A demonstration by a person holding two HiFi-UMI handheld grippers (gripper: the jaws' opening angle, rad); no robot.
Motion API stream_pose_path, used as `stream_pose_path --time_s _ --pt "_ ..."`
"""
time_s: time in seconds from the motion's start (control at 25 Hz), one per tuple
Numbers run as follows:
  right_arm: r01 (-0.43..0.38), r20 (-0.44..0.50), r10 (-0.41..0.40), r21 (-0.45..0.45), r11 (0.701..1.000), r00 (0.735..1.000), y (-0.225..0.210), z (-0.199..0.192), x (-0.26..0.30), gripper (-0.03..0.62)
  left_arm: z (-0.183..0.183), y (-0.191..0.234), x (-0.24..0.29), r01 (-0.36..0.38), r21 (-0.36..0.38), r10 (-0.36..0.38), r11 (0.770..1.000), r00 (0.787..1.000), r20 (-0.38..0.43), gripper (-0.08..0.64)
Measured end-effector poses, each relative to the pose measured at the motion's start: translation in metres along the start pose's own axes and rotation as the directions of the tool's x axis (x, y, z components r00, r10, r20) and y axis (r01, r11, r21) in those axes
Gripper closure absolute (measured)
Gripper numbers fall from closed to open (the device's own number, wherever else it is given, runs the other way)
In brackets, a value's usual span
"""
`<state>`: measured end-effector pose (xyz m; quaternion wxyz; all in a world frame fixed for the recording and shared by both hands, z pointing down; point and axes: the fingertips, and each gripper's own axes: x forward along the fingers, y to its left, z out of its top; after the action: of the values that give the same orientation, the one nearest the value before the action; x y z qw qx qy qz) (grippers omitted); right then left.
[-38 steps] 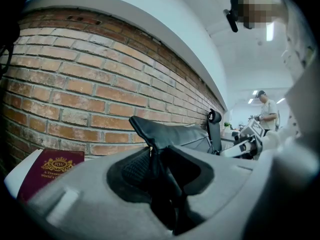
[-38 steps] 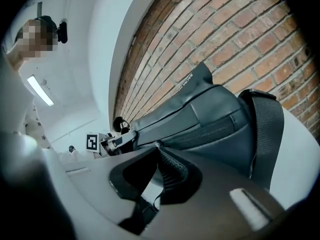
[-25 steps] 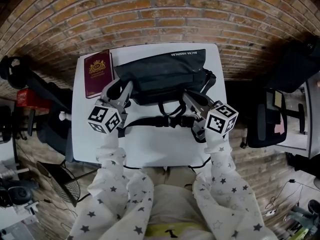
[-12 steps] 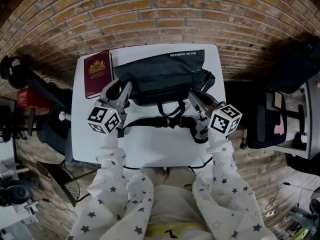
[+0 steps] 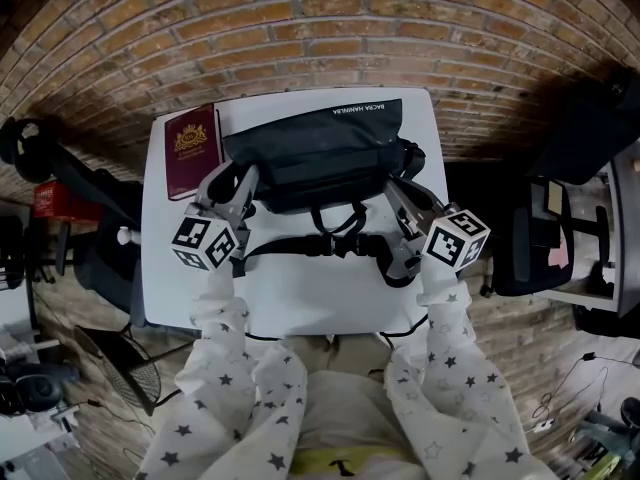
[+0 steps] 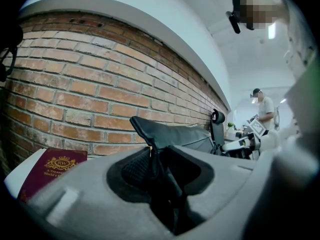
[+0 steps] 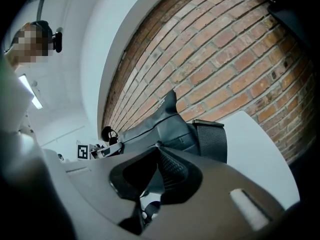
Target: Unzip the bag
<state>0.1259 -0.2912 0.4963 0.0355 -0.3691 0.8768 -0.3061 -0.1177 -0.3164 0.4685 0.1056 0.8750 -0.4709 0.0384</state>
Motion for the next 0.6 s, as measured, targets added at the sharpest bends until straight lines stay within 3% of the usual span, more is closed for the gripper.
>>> stream_pose_path --time_s 0.6 --pt "0.052 0.018 -0.052 -0.013 0.999 0.998 -0.016 0.007 -0.014 0.572 -0.001 0.002 0.000 -0.012 -0.004 0.012 1.000 1.000 0.005 0.448"
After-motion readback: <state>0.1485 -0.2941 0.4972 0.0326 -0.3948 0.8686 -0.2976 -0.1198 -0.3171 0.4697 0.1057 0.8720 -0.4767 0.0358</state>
